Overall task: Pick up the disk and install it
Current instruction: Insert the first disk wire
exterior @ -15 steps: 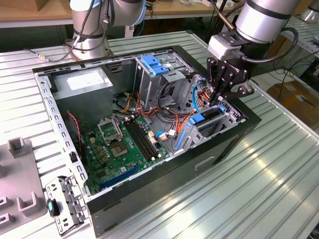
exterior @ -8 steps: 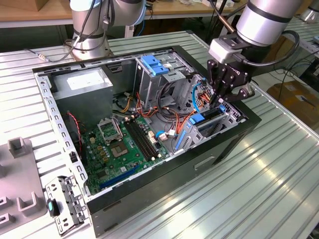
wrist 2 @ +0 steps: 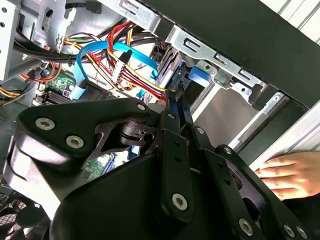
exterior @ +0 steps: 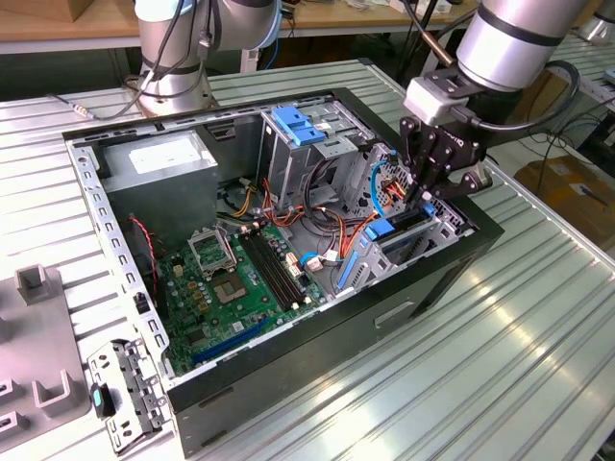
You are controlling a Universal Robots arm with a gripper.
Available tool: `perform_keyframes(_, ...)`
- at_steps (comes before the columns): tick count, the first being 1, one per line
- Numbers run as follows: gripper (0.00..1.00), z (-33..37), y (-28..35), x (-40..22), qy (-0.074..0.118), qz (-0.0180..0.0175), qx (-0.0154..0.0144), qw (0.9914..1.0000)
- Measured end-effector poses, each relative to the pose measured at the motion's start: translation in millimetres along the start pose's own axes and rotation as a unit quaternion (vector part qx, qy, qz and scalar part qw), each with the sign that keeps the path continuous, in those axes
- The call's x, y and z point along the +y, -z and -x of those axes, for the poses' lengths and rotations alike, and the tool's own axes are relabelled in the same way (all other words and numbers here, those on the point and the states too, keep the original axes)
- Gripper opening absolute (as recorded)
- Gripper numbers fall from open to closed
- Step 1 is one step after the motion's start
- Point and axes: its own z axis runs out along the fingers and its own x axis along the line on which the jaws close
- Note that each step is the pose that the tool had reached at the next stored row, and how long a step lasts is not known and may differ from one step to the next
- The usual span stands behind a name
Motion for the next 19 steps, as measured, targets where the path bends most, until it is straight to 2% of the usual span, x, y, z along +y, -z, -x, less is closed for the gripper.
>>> perform_keyframes(14,0.16,-0.9,-6.2,0.5,0.000,0.0000,0.0001,1.00000)
perform_keyframes(19,0.16,-0.9,-10.3,0.6,0.000,0.0010,0.0002,1.00000)
